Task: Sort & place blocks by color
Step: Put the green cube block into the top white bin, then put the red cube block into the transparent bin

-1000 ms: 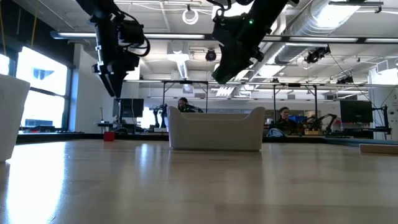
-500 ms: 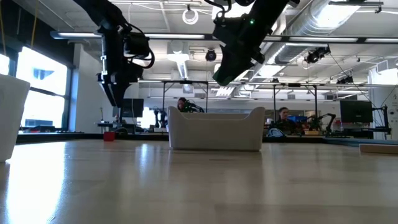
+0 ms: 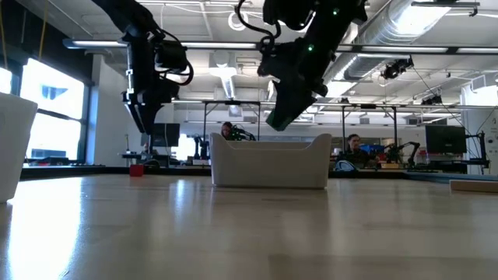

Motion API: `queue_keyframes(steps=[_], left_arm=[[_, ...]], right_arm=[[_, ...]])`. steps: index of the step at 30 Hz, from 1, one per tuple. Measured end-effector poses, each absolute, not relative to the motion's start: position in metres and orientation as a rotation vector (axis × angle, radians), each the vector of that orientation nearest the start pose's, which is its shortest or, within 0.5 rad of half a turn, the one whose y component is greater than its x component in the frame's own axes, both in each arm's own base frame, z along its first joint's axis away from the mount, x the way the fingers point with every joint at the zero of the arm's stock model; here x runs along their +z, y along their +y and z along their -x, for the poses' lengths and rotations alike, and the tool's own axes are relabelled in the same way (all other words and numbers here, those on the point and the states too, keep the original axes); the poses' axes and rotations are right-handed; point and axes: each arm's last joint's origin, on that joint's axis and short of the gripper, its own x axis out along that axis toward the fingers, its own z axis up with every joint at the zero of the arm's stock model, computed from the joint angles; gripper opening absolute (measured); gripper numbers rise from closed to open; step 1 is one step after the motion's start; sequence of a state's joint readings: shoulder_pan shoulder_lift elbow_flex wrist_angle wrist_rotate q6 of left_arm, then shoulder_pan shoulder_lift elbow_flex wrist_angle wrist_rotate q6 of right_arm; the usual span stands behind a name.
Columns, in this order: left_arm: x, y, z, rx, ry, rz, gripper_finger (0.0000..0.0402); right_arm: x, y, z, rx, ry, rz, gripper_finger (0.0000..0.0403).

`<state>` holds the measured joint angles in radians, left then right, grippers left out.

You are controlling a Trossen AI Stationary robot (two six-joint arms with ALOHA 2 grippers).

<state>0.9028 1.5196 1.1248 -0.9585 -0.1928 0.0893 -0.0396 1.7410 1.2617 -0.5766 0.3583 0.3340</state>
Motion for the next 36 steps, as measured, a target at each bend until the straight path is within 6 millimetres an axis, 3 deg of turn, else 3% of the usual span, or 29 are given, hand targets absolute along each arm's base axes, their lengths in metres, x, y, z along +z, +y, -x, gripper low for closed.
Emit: queue_keyframes(steps=[19,36], left_arm=[[0.234,0.220,-0.167,0.848,1.358,0.425,0.0197],[0.235,0.221,-0.167,0.861,1.350,0.421,0.0197]], right_arm=[[0.193,-0.024,-0.364,-0.528,1.058,-0.153,0.0113],[0.194,-0.021,-0.364,-0.582,1.037,-0.096,0.0219]])
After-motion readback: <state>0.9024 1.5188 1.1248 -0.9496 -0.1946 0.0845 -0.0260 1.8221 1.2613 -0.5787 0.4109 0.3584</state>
